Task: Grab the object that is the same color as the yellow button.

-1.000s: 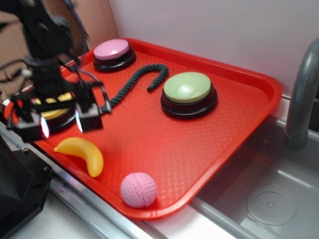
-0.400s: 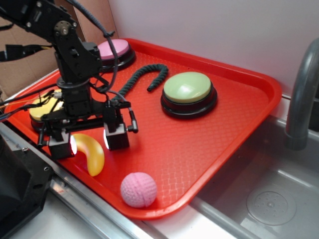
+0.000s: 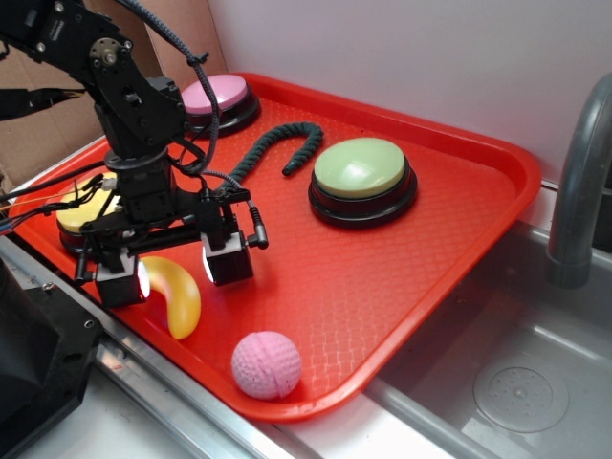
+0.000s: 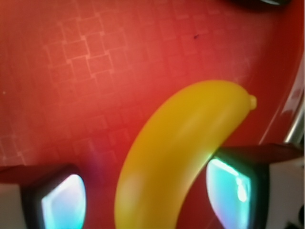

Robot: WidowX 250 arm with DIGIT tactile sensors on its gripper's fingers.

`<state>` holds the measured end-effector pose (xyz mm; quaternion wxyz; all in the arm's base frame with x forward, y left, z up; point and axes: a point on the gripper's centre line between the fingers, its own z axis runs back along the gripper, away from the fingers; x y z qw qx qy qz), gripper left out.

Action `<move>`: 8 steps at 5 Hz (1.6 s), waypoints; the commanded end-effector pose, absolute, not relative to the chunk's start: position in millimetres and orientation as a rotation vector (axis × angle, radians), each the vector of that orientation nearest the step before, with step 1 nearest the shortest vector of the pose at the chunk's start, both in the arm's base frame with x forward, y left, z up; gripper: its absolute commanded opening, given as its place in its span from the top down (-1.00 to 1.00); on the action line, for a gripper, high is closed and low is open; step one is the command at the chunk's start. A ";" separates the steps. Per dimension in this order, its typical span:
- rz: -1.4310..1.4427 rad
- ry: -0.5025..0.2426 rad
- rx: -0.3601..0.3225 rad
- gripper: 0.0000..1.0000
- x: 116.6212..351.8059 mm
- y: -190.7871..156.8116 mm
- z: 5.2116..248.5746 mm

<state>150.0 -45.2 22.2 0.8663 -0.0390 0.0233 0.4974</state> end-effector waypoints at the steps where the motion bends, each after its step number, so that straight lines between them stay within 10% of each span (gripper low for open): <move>1: 1.033 -0.004 -0.078 1.00 154.3 -40.6 21.4; 3: 0.914 -0.005 -0.018 1.00 159.6 -33.2 37.1; 5: 0.451 -0.043 0.114 1.00 172.5 -16.2 114.4; 8: 0.195 -0.255 0.051 1.00 190.4 3.3 180.8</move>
